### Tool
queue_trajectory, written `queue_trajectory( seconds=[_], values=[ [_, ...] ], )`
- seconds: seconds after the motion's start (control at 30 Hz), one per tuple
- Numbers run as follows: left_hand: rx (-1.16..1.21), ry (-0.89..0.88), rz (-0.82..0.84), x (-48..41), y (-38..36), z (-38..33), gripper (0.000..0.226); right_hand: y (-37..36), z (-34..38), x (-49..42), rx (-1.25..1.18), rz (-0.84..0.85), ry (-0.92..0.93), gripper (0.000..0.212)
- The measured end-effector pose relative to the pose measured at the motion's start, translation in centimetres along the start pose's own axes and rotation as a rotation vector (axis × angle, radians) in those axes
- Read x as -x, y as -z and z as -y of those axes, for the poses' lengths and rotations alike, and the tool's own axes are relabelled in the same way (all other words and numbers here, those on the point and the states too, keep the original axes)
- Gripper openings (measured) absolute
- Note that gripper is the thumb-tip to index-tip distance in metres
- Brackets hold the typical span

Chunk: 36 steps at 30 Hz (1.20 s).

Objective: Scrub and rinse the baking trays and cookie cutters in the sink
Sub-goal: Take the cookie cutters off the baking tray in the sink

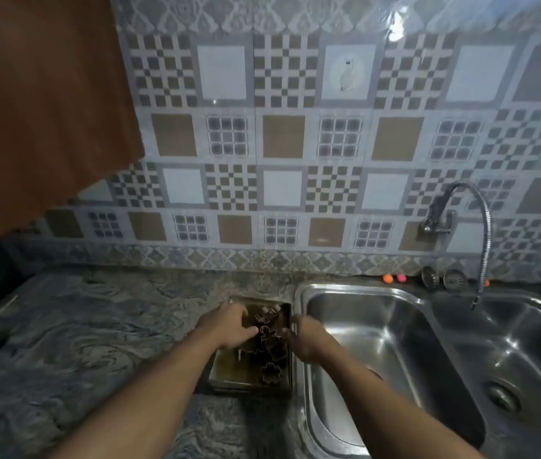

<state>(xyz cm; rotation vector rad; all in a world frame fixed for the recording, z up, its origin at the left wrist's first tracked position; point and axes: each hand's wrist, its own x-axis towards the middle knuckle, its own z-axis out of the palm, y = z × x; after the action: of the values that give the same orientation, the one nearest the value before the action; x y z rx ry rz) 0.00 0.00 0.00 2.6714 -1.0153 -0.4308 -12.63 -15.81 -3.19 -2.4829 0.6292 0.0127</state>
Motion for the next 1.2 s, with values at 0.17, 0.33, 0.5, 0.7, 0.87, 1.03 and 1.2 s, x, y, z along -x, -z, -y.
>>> queue_trajectory(
  seconds=[0.17, 0.33, 0.5, 0.7, 0.87, 1.03, 1.2],
  values=[
    [0.115, 0.061, 0.158, -2.7, -3.1, 3.2, 0.076, -3.9, -3.6, -2.5, -0.131, 0.041, -0.083, 0.047],
    [0.135, 0.144, 0.216, -4.6, -5.0, 5.7, 0.087, -5.8, -4.8, -3.3, -0.282, 0.041, -0.125, 0.054],
    [0.273, 0.23, 0.297, -5.4, -5.8, 6.6, 0.093, -6.2, -4.9, -4.0, -0.328, -0.012, -0.102, 0.058],
    [0.423, 0.284, 0.297, -5.8, -6.9, 7.8, 0.098, -6.9, -4.5, -4.7, -0.42, -0.018, -0.136, 0.06],
    [0.529, 0.32, 0.258, -5.8, -7.1, 7.5, 0.099, -7.6, -3.3, -5.0, -0.604, -0.07, -0.229, 0.057],
    [0.557, 0.312, 0.221, -4.9, -7.3, 7.4, 0.099, -8.5, -3.7, -4.7, -0.736, -0.112, -0.218, 0.052],
    [0.639, 0.306, 0.191, -4.0, -7.5, 7.3, 0.099, -9.2, -3.9, -4.4, -0.723, -0.137, -0.268, 0.055]
  ],
)
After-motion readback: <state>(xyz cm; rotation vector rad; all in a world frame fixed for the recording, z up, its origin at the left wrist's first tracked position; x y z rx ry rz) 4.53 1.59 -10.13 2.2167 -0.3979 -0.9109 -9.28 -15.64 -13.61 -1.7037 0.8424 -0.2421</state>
